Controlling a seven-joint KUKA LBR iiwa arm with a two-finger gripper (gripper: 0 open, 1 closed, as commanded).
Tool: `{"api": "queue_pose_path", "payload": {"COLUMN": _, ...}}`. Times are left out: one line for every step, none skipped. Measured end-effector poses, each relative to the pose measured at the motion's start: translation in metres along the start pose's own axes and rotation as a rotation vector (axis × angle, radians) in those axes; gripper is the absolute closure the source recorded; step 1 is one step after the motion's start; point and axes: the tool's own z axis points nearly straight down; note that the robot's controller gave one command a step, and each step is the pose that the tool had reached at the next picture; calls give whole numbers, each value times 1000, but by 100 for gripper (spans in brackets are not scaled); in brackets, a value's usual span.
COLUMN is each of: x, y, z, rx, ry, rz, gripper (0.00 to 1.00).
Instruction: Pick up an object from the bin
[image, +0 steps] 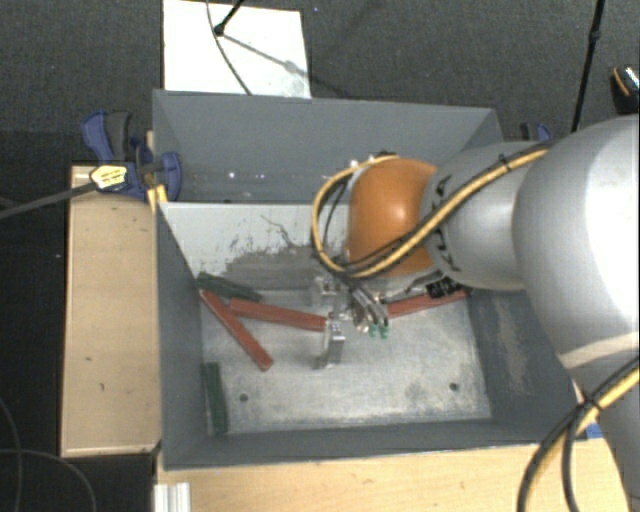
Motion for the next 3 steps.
{"api": "queue_pose_path", "payload": {"x": -2, "y": 0, "z": -5, "rx": -2, "ry": -7, "rz": 4, "gripper": 100}}
{"api": "queue_pose_path", "payload": {"x": 5, "y": -23, "z": -170, "rx": -2, "ry": -16, "rz": 30, "gripper": 100}}
{"api": "queue_pose_path", "payload": {"x": 14, "y": -15, "z": -110, "rx": 0, "ry": -2, "rz": -215, "gripper": 100}}
